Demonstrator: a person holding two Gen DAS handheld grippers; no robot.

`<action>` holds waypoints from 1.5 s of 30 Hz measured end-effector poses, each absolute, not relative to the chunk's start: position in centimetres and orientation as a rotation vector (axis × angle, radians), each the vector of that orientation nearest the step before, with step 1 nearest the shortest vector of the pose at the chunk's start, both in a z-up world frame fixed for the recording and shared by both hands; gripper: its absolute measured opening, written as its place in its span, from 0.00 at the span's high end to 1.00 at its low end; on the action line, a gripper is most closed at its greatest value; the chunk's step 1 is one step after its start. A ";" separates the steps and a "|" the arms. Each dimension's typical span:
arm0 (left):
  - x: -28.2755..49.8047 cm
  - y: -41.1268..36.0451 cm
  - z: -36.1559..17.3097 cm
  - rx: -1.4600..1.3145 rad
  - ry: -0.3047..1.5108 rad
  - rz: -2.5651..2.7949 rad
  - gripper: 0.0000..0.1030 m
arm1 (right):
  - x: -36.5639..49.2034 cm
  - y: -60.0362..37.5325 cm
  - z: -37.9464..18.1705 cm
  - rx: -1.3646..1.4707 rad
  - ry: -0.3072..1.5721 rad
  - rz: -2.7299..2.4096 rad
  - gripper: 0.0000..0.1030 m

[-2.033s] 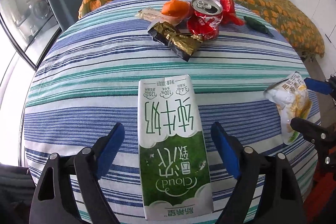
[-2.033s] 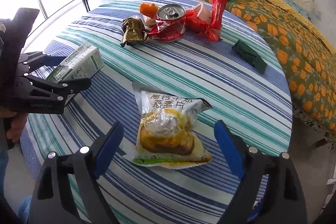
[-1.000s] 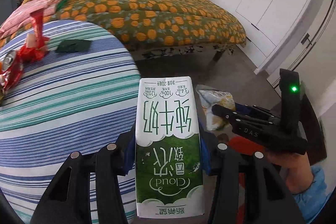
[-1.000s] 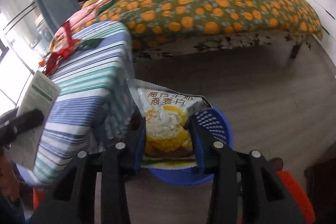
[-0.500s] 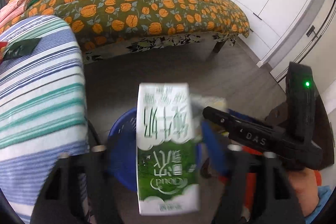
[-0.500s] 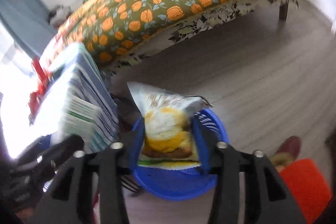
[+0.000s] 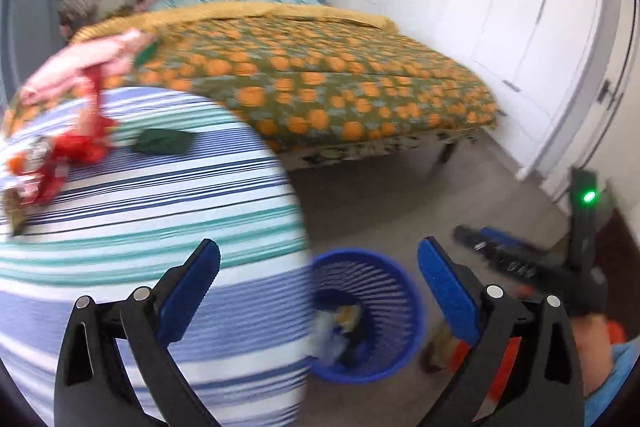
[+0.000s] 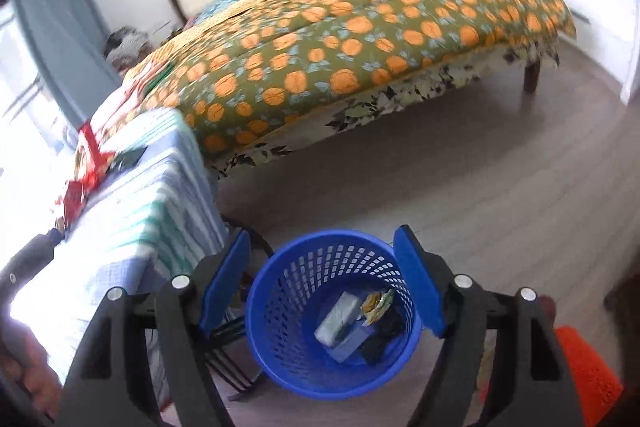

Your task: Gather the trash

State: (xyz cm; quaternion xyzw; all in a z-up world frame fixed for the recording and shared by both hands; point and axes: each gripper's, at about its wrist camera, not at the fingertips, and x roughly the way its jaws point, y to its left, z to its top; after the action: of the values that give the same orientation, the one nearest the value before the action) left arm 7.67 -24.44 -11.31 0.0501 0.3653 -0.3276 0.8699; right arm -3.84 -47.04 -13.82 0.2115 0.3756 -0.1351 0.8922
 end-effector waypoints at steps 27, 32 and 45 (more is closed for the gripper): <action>12.3 2.5 -16.2 0.093 0.954 -0.227 0.05 | 10.6 -14.2 -14.8 -0.088 0.948 0.141 0.25; 15.5 2.2 -15.3 0.113 0.930 -0.232 0.05 | 11.6 -14.3 -15.1 -0.069 0.937 0.129 0.17; 27.5 0.8 -16.7 0.097 0.977 -0.085 0.05 | 11.7 -14.5 -15.2 -0.052 0.943 0.130 0.15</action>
State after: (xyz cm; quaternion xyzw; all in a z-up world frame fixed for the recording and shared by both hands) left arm 27.45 0.80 -16.69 0.0464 0.4688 -0.0410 0.8811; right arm 11.70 -14.53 -15.24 -0.0251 0.4540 0.0625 0.8885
